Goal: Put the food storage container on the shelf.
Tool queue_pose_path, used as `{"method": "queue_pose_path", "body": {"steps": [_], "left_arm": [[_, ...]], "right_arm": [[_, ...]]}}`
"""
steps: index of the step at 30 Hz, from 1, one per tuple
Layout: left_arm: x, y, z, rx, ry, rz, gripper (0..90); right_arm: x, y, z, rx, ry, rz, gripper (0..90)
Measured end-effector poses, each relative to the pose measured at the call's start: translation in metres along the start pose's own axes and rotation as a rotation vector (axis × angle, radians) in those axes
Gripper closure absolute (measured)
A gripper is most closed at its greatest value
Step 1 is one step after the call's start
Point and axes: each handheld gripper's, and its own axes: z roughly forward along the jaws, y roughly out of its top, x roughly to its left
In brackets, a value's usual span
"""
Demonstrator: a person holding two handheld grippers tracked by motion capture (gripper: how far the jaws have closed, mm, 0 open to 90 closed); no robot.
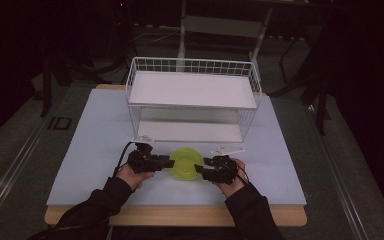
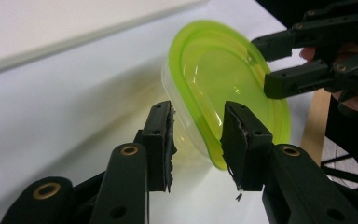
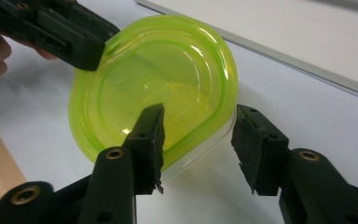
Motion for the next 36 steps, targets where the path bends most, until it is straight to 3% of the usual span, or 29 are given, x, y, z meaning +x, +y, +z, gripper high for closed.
{"method": "queue_pose_path", "body": {"steps": [7,13,16,19,22,27,36], "left_arm": [[-0.008,-0.003,0.0,0.007,-0.017,-0.005,69.0],[-0.01,-0.011,-0.006,0.021,-0.011,-0.049,76.2],[-0.01,-0.016,-0.009,0.03,-0.011,-0.083,78.0],[-0.015,-0.018,-0.011,0.023,0.003,-0.076,80.2],[-0.019,-0.016,-0.014,0.012,0.026,-0.078,81.7],[-0.021,-0.015,-0.018,0.01,0.028,-0.09,81.8],[-0.032,0.0,-0.038,-0.028,0.033,-0.089,82.1]], "right_arm": [[-0.001,0.0,-0.001,0.013,0.003,0.008,61.0],[0.005,0.003,-0.008,-0.006,0.045,0.037,73.5],[0.011,0.005,-0.01,-0.02,0.056,0.032,76.5],[0.017,0.007,-0.011,-0.025,0.031,0.008,80.4],[0.018,0.008,-0.011,-0.009,0.015,-0.004,81.4],[0.021,0.009,-0.012,-0.023,0.012,-0.018,81.6],[0.025,0.03,-0.026,-0.056,0.023,-0.05,81.7]]}}
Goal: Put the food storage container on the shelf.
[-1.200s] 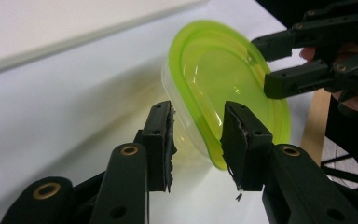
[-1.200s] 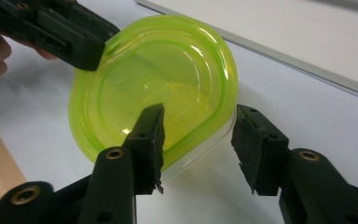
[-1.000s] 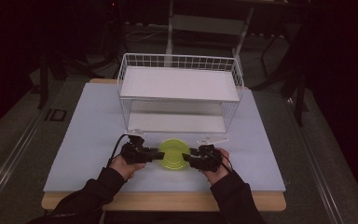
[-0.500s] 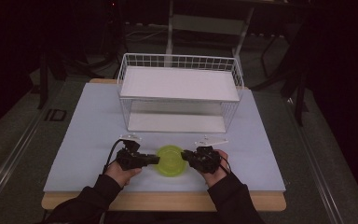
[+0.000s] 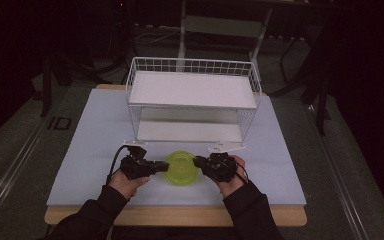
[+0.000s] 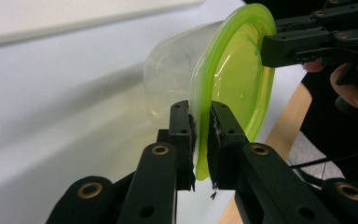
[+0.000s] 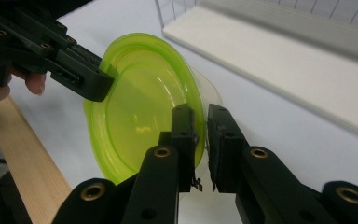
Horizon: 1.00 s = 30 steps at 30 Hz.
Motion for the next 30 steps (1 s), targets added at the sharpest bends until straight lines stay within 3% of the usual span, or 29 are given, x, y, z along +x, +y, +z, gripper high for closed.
{"method": "queue_pose_path", "body": {"steps": [12,17,30], "left_arm": [[-0.019,0.028,-0.029,-0.082,-0.004,0.036,82.1],[-0.03,0.049,-0.043,-0.116,0.002,0.063,82.1],[-0.042,0.086,-0.058,-0.156,-0.004,0.074,82.2]], "right_arm": [[0.005,0.039,-0.025,-0.052,-0.003,-0.046,81.8],[0.006,0.061,-0.04,-0.086,-0.008,-0.065,81.7],[-0.002,0.104,-0.063,-0.098,-0.014,-0.087,81.7]]}}
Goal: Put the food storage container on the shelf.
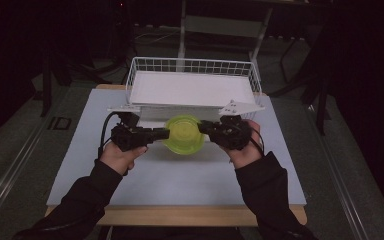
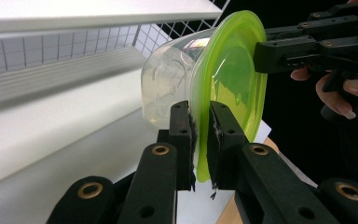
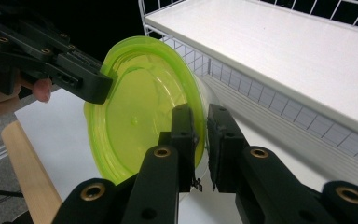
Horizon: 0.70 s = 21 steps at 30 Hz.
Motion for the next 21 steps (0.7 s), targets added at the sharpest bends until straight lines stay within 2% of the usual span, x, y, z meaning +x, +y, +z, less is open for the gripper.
{"method": "queue_pose_path", "body": {"steps": [10,14,21], "left_arm": [[-0.003,0.03,-0.001,-0.005,0.005,0.003,82.2],[-0.003,0.043,0.001,-0.001,0.0,-0.003,82.3],[-0.003,0.064,0.004,-0.004,0.021,-0.005,82.3]], "right_arm": [[-0.015,0.024,-0.007,-0.002,0.004,0.006,81.7],[-0.025,0.038,-0.009,0.004,0.014,0.02,81.7],[-0.039,0.05,-0.009,0.0,0.028,0.03,81.7]]}}
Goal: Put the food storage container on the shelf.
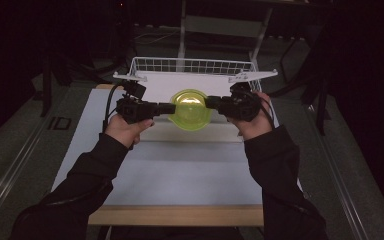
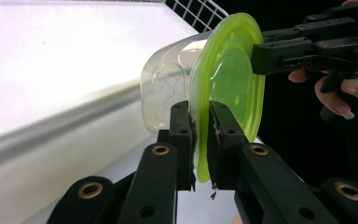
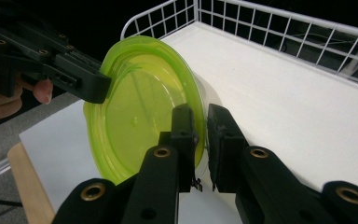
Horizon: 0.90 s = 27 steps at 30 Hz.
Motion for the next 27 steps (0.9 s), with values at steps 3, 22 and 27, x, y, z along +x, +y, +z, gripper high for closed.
{"method": "queue_pose_path", "body": {"steps": [3,22,27], "left_arm": [[0.003,0.007,0.002,-0.009,0.006,-0.005,82.3],[0.031,0.035,0.026,-0.009,0.033,-0.08,82.1],[0.042,0.038,0.037,-0.003,0.024,-0.12,82.1]], "right_arm": [[-0.005,0.007,0.002,0.003,-0.004,-0.006,81.7],[-0.04,0.034,0.028,0.055,-0.035,0.029,81.3],[-0.051,0.042,0.037,0.102,-0.047,0.034,80.9]]}}
